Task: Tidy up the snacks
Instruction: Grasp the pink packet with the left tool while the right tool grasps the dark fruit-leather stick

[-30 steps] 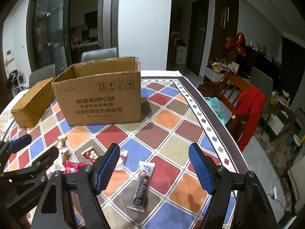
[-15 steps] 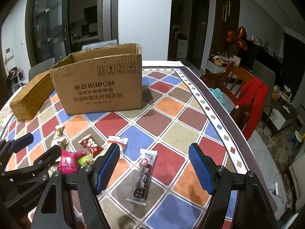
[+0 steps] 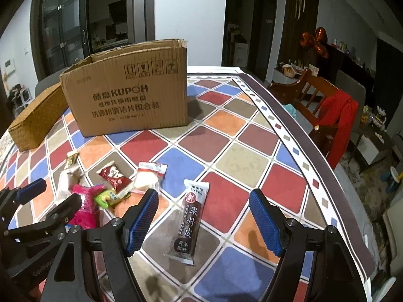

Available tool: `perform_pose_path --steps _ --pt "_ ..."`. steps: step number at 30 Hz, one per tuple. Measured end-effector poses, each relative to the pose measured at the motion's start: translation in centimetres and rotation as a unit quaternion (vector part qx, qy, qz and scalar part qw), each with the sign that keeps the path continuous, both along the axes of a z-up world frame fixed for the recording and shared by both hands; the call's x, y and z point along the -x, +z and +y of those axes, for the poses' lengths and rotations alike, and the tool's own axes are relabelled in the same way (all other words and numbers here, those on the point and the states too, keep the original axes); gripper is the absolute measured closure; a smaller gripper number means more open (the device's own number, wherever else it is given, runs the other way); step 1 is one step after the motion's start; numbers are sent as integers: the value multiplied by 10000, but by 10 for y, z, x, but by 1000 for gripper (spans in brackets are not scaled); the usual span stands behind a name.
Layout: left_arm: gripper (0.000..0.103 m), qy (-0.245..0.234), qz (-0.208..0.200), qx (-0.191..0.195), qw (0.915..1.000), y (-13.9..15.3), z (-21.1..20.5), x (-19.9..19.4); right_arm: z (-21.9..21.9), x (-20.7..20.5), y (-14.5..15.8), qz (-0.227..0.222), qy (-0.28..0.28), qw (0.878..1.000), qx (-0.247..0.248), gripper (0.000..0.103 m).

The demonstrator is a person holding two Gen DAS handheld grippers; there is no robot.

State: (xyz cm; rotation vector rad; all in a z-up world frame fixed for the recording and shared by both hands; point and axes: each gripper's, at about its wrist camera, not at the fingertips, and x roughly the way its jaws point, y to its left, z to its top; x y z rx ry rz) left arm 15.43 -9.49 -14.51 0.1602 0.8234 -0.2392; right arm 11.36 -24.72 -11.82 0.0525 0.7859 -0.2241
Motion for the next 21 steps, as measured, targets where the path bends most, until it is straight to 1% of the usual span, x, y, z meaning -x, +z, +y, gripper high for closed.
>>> perform_pose_path --steps 8,13,16,21 --pt "35 -15 100 -13 9999 -12 -2 0 0 0 -11 130 -12 9999 -26 28" --pt "42 -18 232 0 9997 -20 -2 -4 1 -2 -16 204 -1 9998 -39 28" --pt "45 -17 272 20 9996 -23 -3 -6 2 -4 -20 243 16 9997 -36 28" --pt "45 -44 313 46 9995 -26 -5 -8 2 -6 -26 326 -14 9995 -53 28"
